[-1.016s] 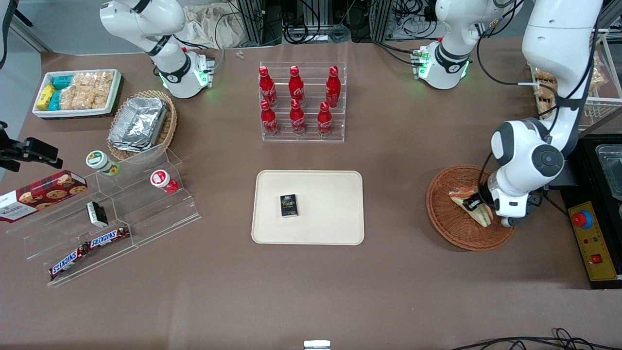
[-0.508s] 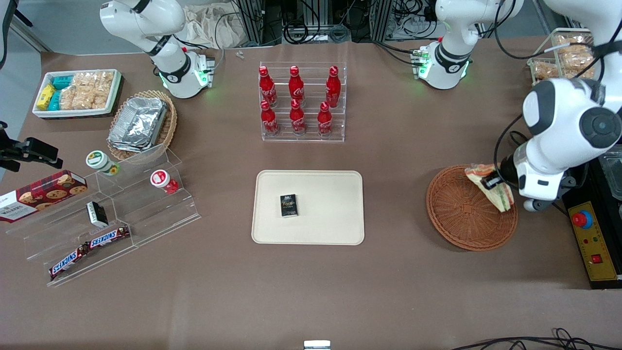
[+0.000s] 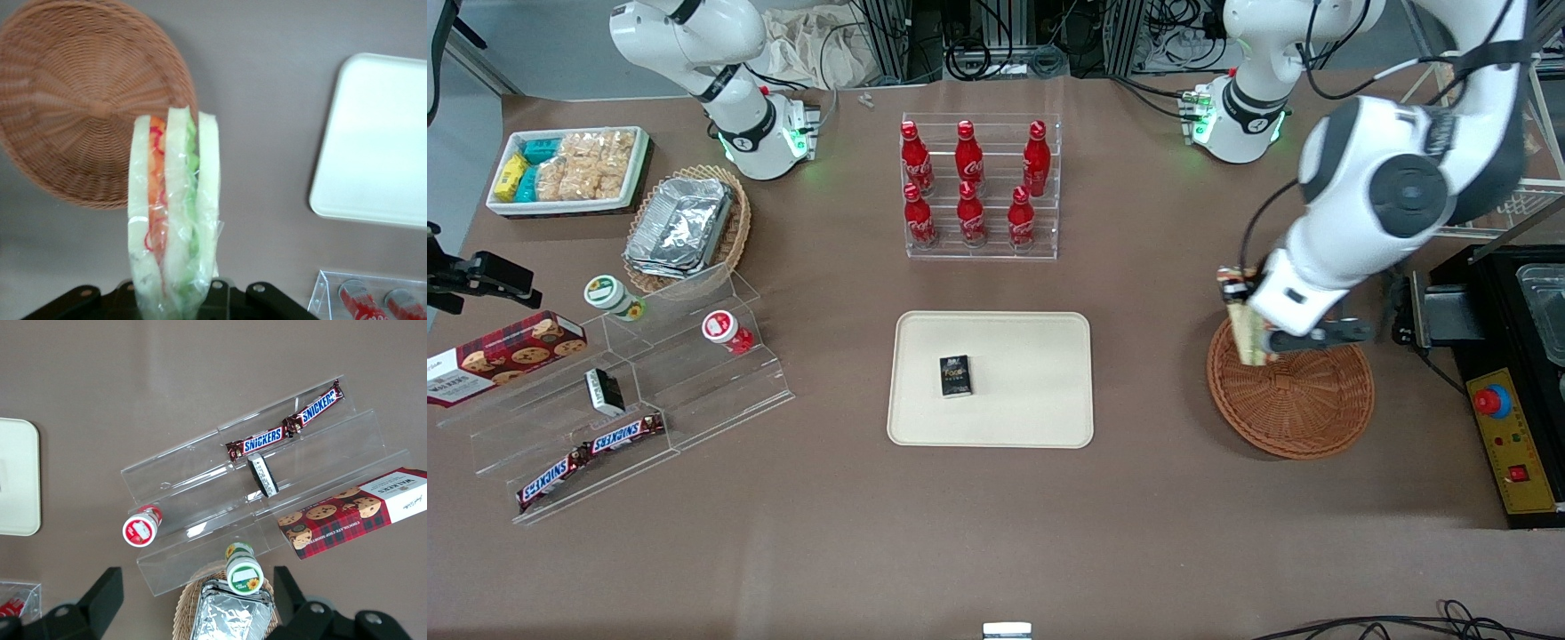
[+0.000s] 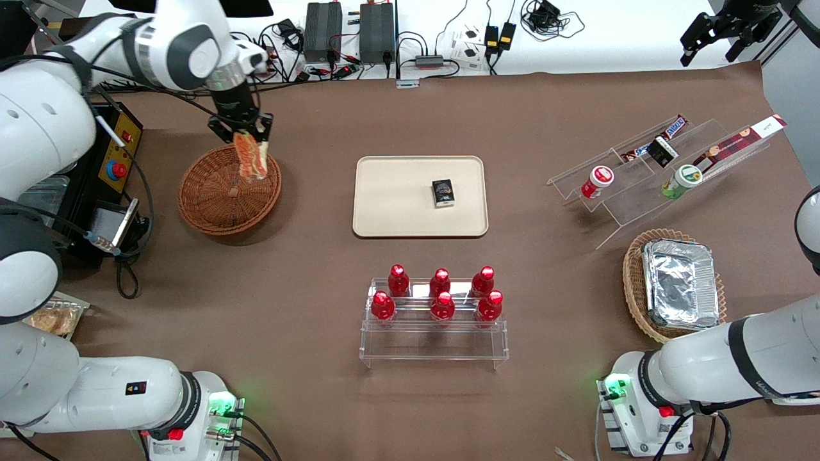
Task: Place sandwich from basket to tray
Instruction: 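Carry the sandwich over the white tray beside the dark box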
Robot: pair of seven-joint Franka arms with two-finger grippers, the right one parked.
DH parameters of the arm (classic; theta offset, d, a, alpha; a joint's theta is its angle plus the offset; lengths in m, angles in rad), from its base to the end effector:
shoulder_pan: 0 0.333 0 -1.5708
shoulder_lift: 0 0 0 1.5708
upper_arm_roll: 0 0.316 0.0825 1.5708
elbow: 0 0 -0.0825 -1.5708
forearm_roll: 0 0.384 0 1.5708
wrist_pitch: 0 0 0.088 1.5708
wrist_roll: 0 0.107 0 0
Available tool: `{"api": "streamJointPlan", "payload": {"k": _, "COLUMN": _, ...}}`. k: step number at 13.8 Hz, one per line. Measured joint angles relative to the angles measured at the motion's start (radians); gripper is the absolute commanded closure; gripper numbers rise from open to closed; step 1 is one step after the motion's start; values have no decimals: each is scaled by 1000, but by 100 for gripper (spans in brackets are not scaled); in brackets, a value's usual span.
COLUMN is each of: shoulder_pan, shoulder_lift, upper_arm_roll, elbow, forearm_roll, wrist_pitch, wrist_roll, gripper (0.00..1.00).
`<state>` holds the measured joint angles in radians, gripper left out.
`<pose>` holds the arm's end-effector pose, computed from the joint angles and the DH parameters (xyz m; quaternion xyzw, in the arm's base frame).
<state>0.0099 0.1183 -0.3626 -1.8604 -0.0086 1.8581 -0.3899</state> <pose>0.5444 -0.1945 0.4480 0.9979 0.0200 -0.0617 0.0028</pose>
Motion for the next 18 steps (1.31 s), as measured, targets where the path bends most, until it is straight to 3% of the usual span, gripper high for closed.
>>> {"api": "streamJointPlan", "payload": {"k": 4, "shoulder_pan": -10, "shoulder_lift": 104, "upper_arm_roll": -130, "elbow": 2, "forearm_roll": 0, "wrist_pitch": 171, "wrist_roll": 4, "gripper": 100}}
{"api": "streamJointPlan", "payload": {"k": 8, "shoulder_pan": -99, "shoulder_lift": 226, "upper_arm_roll": -145, "elbow": 12, "forearm_roll": 15, "wrist_pitch": 324, "wrist_roll": -29, "gripper": 100}}
{"api": "streamJointPlan", "payload": {"k": 15, "shoulder_pan": -197, "shoulder_lift": 539, "upper_arm_roll": -144, "elbow": 193, "forearm_roll": 290, "wrist_pitch": 426, "wrist_roll": -254, "gripper": 100}}
{"api": "streamJointPlan", "payload": {"k": 18, "shoulder_pan": -203, "shoulder_lift": 627, "upper_arm_roll": -144, "elbow": 220, "forearm_roll": 364, "wrist_pitch": 471, "wrist_roll": -300, "gripper": 100}}
